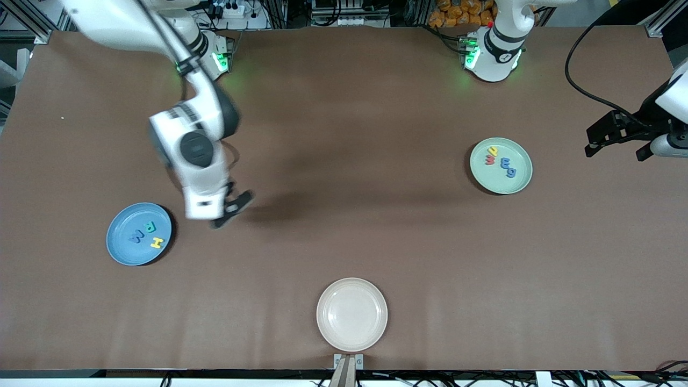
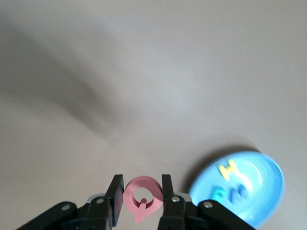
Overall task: Sort uppercase to blue plate, lowercase to green plate
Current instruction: 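Carry the pink Q to the blue plate while the left gripper retracts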
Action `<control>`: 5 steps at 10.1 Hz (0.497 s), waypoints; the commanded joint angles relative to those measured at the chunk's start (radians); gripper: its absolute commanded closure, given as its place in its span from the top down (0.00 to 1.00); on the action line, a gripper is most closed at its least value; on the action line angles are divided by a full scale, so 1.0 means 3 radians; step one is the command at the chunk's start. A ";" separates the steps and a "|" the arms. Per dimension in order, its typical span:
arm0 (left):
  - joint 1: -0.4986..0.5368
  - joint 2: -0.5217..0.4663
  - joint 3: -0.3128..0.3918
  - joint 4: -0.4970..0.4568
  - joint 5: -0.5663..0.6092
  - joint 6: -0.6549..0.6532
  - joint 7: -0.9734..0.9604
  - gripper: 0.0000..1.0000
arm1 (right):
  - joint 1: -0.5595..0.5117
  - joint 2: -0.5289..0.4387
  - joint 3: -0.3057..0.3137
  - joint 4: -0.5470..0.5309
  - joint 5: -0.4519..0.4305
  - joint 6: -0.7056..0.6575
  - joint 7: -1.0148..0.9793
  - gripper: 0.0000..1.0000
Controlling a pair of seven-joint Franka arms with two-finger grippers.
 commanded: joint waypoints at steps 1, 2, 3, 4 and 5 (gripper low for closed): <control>-0.0007 -0.0006 0.0010 0.0031 0.0057 -0.0043 -0.0035 1.00 | -0.0339 -0.0004 -0.0117 -0.0067 -0.0052 0.0020 0.0071 0.00; 0.0003 -0.0011 0.0015 0.0031 0.0057 -0.0043 -0.0030 1.00 | -0.0517 0.0032 -0.0128 -0.0062 -0.0052 0.0025 0.0082 0.00; 0.0008 -0.0011 0.0031 0.0031 0.0057 -0.0048 -0.0019 1.00 | -0.0712 0.0093 -0.0133 -0.0062 -0.0057 0.0106 0.0082 0.00; 0.0003 -0.0016 0.0031 0.0036 0.0062 -0.0058 0.0006 1.00 | -0.0840 0.0189 -0.0178 -0.0062 -0.0073 0.0244 0.0082 0.00; -0.0002 -0.0017 0.0026 0.0036 0.0067 -0.0058 0.0016 1.00 | -0.0867 0.0287 -0.0270 -0.0041 -0.0083 0.0392 0.0082 0.00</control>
